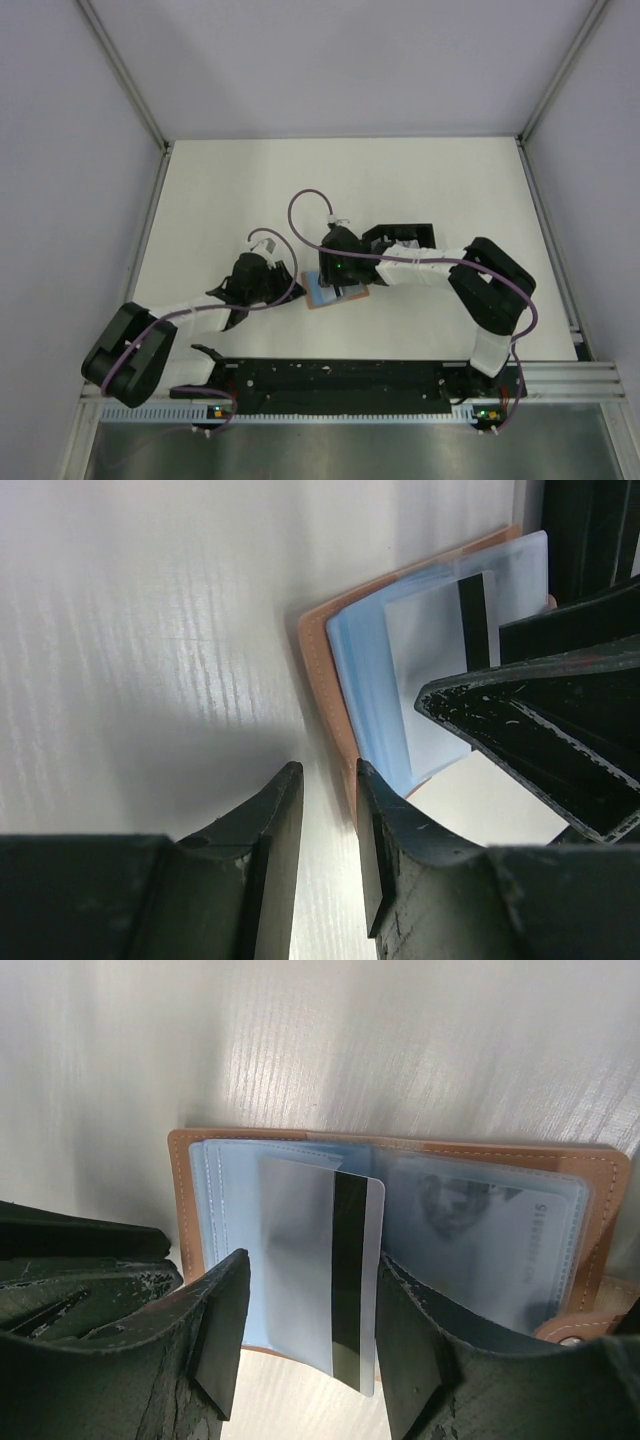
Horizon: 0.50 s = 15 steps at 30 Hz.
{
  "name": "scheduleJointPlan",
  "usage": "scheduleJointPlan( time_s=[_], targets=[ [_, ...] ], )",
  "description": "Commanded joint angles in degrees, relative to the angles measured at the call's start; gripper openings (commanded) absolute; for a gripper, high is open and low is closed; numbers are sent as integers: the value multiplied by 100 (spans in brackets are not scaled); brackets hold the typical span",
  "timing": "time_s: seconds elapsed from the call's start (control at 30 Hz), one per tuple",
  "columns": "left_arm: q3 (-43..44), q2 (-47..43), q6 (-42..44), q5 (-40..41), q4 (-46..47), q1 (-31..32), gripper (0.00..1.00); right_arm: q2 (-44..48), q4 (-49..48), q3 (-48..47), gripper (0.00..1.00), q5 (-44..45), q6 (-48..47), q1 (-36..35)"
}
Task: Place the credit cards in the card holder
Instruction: Insert the credit card into the card holder.
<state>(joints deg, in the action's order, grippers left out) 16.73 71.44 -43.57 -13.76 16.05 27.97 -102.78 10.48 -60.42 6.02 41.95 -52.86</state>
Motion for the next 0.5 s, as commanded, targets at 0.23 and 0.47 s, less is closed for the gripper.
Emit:
scheduleJointPlan(
  time_s=[0.23, 0.47],
  targets=[
    [-65, 467, -107, -513, 653, 33, 30, 48, -19, 31, 51, -250, 6, -31],
    [-135, 915, -283, -716, 1215, 25, 6, 30, -134, 136, 51, -374, 32, -31]
  ],
)
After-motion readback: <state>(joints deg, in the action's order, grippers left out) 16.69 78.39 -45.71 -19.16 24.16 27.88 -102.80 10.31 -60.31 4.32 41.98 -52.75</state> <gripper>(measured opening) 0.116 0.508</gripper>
